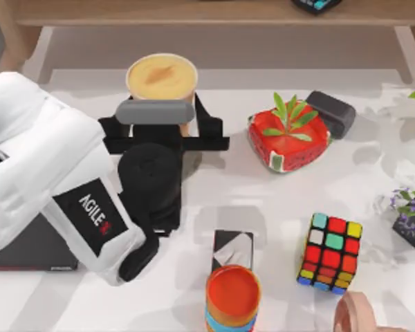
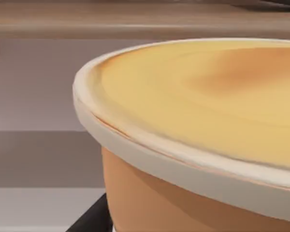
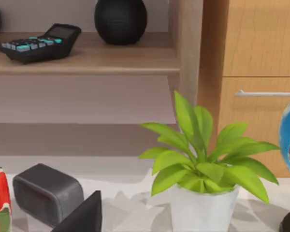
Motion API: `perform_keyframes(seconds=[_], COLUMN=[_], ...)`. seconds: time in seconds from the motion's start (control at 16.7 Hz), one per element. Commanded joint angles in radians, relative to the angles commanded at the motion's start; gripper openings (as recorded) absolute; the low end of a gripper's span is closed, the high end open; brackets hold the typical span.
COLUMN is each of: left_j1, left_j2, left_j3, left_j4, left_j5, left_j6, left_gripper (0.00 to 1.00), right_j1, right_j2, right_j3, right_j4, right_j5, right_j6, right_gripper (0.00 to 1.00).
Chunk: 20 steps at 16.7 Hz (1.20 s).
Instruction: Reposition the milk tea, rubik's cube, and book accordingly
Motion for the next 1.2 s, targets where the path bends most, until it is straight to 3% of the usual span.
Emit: perform_keyframes(seconds=[1.2], left_j1=[-0.056], left_j2=[-0.049], left_j3=[-0.1], left_j4=[0.053], left_j5=[-0.056], left_j6=[0.004], left_gripper=[1.0], right_j1=[0.0], right_j2=[0.0], right_j3=[0.0], right_j4=[0.0], right_j5=[0.0], right_j6=[0.0], right_gripper=[1.0])
